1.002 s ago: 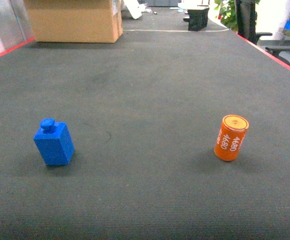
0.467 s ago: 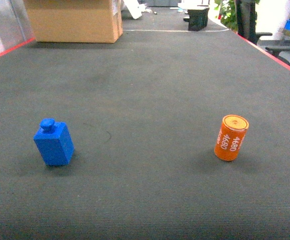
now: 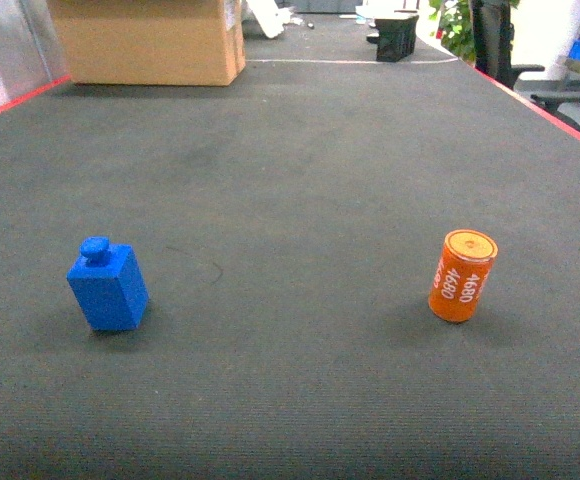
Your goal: Sort blue parts and orange caps into right shelf containers
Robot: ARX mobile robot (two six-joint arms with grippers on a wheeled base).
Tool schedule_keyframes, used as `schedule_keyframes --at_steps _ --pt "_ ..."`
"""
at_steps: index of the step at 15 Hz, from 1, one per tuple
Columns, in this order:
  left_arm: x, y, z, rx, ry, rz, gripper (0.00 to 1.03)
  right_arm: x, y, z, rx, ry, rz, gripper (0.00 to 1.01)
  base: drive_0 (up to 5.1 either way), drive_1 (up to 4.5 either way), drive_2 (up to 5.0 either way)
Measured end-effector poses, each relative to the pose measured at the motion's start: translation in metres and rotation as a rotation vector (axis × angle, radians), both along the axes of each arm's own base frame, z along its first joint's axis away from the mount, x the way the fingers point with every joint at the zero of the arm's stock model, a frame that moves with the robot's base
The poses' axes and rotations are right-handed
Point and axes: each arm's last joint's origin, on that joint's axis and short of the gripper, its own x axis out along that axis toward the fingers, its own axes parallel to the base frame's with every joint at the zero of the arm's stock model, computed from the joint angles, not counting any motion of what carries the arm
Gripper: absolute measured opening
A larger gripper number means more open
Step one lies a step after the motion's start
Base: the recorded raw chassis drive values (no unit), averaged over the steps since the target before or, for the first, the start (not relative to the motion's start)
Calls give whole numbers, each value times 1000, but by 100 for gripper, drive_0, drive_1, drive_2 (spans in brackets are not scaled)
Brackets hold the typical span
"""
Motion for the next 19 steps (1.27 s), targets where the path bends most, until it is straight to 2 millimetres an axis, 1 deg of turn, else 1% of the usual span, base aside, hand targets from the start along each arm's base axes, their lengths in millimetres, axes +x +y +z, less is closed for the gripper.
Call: schedule_keyframes --at_steps 13,14,15,16,17,18,19 --pt "0 0 0 0 0 0 98 0 0 0 0 0 0 98 0 0 0" --pt "1 0 -1 2 16 53 98 0 0 0 0 0 -1 98 0 0 0" --pt "11 -3 4 6 8 144 98 2 1 3 -24 -22 -62 98 0 0 0" --pt "21 -2 9 11 10 178 98 8 8 10 -45 -47 -96 98 0 0 0" --pt "47 -1 23 24 -12 180 98 25 21 16 -72 -34 -79 98 0 0 0" --pt "71 -3 40 30 -54 140 98 38 25 20 -75 -34 -65 98 0 0 0" --pt "105 -9 53 37 -68 91 98 69 33 36 -60 -64 -39 98 0 0 0"
